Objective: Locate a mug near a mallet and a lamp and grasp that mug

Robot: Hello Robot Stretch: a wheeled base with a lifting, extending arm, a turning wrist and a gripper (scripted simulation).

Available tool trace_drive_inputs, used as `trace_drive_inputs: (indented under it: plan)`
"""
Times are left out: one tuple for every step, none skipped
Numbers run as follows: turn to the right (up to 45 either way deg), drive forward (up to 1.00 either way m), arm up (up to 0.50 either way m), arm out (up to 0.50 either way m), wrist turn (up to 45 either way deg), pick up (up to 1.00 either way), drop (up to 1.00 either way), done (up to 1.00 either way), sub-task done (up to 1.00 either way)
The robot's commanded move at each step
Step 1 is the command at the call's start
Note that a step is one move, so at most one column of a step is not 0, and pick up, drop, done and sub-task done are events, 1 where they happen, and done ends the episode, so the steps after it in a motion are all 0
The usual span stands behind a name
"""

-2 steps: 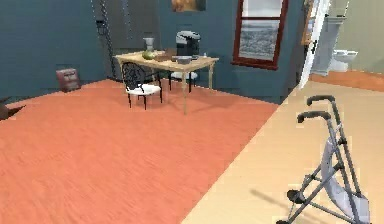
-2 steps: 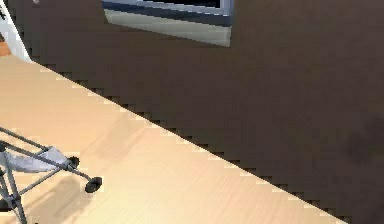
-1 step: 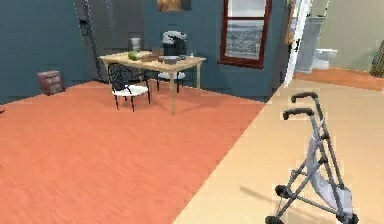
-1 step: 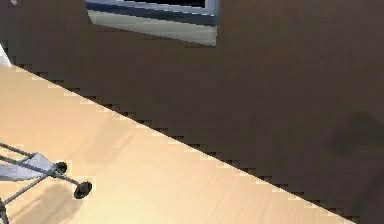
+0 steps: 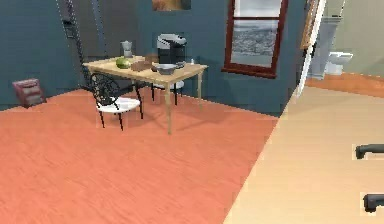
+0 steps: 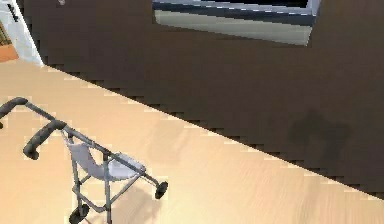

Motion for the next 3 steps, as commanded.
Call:
trace_drive_inputs:
  plan:
    - [12.0,0.0,0.0,0.0,0.0,0.0,0.0,0.0,0.0]
    - [0.0,0.9,0.0,0.0,0.0,0.0,0.0,0.0,0.0]
    - [33.0,0.0,0.0,0.0,0.0,0.0,0.0,0.0,0.0]
